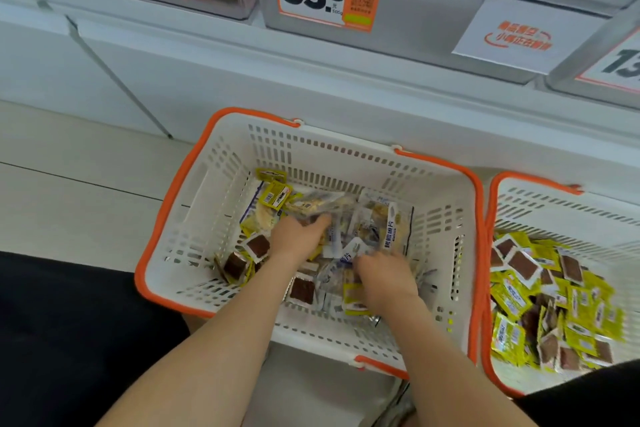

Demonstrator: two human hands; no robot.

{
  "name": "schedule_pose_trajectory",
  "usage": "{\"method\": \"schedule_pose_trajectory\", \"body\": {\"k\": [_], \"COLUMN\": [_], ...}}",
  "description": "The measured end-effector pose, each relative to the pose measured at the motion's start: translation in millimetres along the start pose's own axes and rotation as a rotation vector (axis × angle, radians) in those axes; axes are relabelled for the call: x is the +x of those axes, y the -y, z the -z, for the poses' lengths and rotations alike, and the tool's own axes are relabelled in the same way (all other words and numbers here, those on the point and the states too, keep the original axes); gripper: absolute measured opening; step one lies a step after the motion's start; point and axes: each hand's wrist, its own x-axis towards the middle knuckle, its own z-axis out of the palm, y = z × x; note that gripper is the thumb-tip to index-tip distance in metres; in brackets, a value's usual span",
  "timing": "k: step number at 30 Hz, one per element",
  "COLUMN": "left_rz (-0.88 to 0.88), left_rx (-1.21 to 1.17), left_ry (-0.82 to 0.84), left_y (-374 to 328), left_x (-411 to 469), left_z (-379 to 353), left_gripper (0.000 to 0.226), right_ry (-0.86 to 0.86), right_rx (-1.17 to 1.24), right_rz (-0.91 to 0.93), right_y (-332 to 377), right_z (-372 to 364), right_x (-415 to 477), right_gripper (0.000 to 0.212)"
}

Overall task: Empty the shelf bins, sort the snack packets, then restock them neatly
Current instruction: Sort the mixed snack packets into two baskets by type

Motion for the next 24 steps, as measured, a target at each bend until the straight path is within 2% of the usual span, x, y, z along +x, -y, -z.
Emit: {"method": "schedule_pose_trajectory", "body": {"k": [1,2,3,5,7,9,10,11,14,16,19,21,24], "left_rz": [-0.019,-0.061,-0.116,-0.157,-0.108,-0.115,-0.126,-0.14,-0.179,-0.189,-0.111,-0.092,-0.152], "left_rx": [-0.043,0.023,0.117,0.368,0.463,0.484,0.491,0.467,0.184,0.027,-0.261,-0.355,-0.412], "left_ry": [0.024,0.057,0.09,0.144,0.14,0.078,0.039,0.0,-0.04,-0.033,-0.046,-0.024,0.023], "left_y": [-1.7,-3.2,0.1,14.2,25.7,32.6,31.5,33.0,32.0,27.4,16.7,4.5,-19.6], "left_x": [2.3,3.2,7.8,15.4,14.6,12.8,12.2,15.5,19.7,15.1,12.6,13.3,12.6], "left_z": [-1.7,-1.8,-3.8,-10.4,-15.2,-16.5,-15.6,-16.1,-15.6,-13.9,-10.8,-8.6,-3.8], "left_gripper": [0.047,0.038,0.04,0.067,0.088,0.087,0.082,0.081,0.095,0.082,0.057,0.051,0.051], "right_ry": [-0.039,-0.094,-0.171,-0.303,-0.311,-0.273,-0.276,-0.284,-0.295,-0.325,-0.445,-0.503,-0.516], "right_rx": [0.075,0.161,0.246,0.357,0.401,0.401,0.395,0.393,0.422,0.468,0.605,0.675,0.791], "right_rz": [-0.013,-0.035,-0.061,-0.1,-0.102,-0.106,-0.111,-0.12,-0.112,-0.113,-0.133,-0.154,-0.202], "right_y": [-1.0,-2.2,-3.9,-7.1,-7.5,-4.7,-2.9,-1.1,2.9,5.2,5.9,4.9,1.1], "right_z": [-0.1,-0.7,-0.8,1.9,4.5,5.1,5.0,5.6,8.6,13.1,15.6,16.4,21.0], "right_x": [1.3,2.4,4.8,8.8,9.9,10.1,9.5,8.6,4.7,2.6,4.6,8.6,15.7], "right_gripper": [0.01,0.011,0.013,0.013,0.01,0.007,0.013,0.024,0.066,0.084,0.092,0.092,0.086]}}
